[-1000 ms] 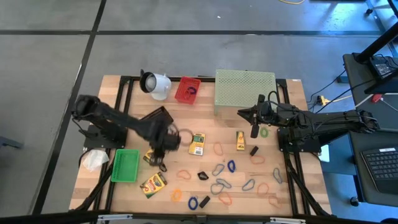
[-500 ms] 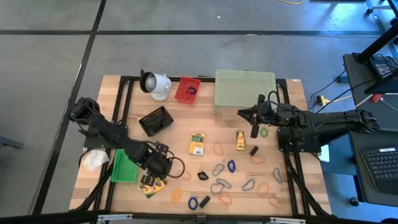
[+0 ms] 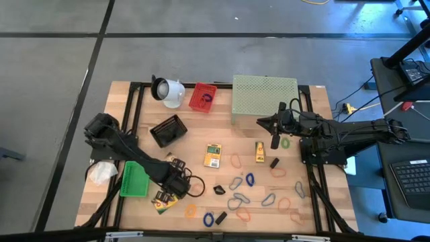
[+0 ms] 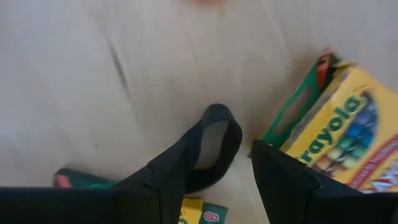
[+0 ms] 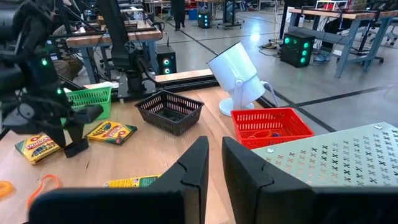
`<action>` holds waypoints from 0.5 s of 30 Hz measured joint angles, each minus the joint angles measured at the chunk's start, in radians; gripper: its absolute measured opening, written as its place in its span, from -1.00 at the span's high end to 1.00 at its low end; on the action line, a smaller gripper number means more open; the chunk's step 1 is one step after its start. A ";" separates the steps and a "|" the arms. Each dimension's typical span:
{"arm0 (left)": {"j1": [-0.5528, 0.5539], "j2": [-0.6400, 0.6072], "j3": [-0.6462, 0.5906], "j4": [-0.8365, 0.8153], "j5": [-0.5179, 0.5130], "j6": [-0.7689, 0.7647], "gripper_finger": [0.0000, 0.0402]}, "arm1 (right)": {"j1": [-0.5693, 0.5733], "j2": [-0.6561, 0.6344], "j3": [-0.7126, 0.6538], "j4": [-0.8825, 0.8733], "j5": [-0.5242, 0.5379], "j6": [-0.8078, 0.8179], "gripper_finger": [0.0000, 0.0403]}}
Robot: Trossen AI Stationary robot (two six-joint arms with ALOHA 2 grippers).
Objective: Pick & Place Office Desk Supplies
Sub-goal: Put the black rubber band into the black bin
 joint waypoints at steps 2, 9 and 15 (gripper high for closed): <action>0.000 0.028 0.000 -0.002 -0.001 0.025 0.15 | 0.000 0.000 0.000 0.000 0.000 -0.005 0.75; -0.001 0.052 0.005 -0.001 0.002 0.050 0.27 | 0.000 0.000 0.000 0.000 0.000 -0.007 0.75; -0.001 0.045 0.002 -0.001 -0.009 0.070 0.71 | 0.000 0.000 0.000 0.000 0.000 -0.007 0.75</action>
